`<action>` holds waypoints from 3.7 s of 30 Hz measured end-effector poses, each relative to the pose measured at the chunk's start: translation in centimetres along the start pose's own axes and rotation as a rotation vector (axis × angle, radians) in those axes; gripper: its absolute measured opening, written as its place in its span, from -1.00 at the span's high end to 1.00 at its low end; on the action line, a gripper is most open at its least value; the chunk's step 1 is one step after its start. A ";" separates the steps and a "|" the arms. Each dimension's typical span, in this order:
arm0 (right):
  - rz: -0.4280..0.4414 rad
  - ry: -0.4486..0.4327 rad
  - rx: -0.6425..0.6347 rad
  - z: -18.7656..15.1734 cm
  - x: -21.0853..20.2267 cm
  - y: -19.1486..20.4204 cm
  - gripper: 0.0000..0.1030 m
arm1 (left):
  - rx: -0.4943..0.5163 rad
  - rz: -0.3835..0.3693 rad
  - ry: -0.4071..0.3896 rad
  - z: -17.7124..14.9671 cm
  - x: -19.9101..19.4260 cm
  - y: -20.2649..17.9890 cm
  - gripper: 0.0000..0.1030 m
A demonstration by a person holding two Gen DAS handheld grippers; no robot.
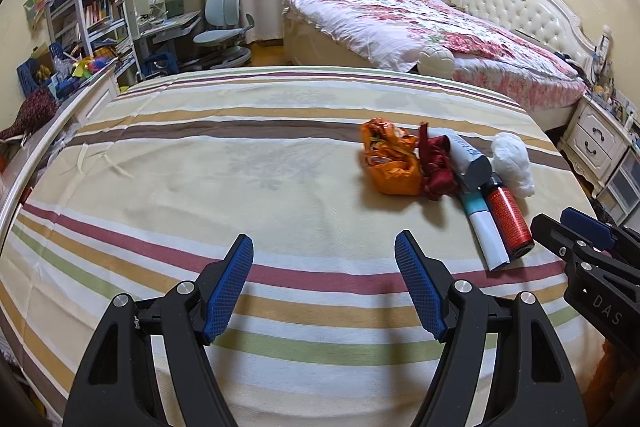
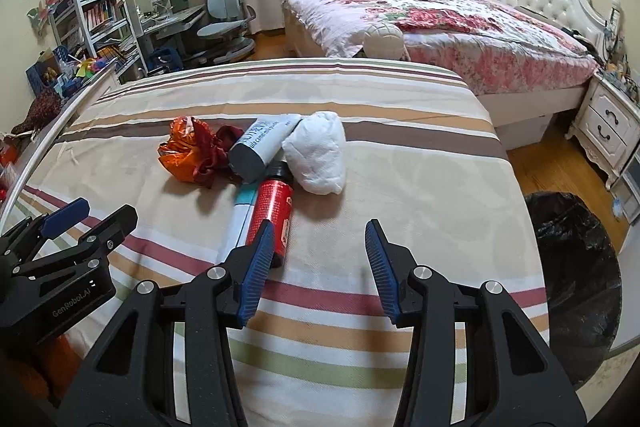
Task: Collect trash
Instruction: 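Grasp the red spray can with the right tool, then grasp the teal-capped white tube with the left tool while the right tool holds the can, then carry the red can and white tube over the bin with both tools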
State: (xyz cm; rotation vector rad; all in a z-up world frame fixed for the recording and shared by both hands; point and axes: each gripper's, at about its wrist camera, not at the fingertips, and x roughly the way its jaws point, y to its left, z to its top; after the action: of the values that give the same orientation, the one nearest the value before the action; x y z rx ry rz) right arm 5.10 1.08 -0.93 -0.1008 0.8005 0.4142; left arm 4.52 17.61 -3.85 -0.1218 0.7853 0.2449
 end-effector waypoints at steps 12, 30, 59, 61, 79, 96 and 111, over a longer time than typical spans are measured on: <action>0.025 -0.002 -0.006 0.9 0.2 1.7 0.24 | -0.035 -0.020 0.002 0.0 0.0 1.4 -0.38; 0.009 0.037 -0.042 -0.5 0.9 2.1 0.51 | -0.008 -0.043 0.004 -0.2 -0.1 0.5 -0.38; -0.062 0.014 0.079 -1.6 -0.5 -6.1 0.50 | 0.160 -0.135 0.089 0.8 2.8 -7.3 0.04; -0.059 0.027 0.086 -1.7 -0.2 -6.3 0.50 | 0.170 -0.129 0.083 0.6 2.6 -7.2 0.15; -0.056 0.034 0.089 -2.5 -0.9 -6.0 0.55 | 0.170 -0.208 0.070 -1.3 0.4 -7.4 0.74; -0.102 -0.035 0.138 -4.5 -5.3 -7.8 0.55 | 0.164 -0.246 -0.033 -1.9 -3.3 -8.7 0.76; -0.257 -0.078 0.264 -6.3 -8.5 -15.3 0.55 | 0.276 -0.360 -0.072 -2.1 -4.4 -16.8 0.76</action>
State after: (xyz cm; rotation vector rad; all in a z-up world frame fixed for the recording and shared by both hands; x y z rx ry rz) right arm 1.67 -17.22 -0.27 0.0582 0.7480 0.0668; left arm 4.50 0.27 -1.84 0.0079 0.7046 -0.1994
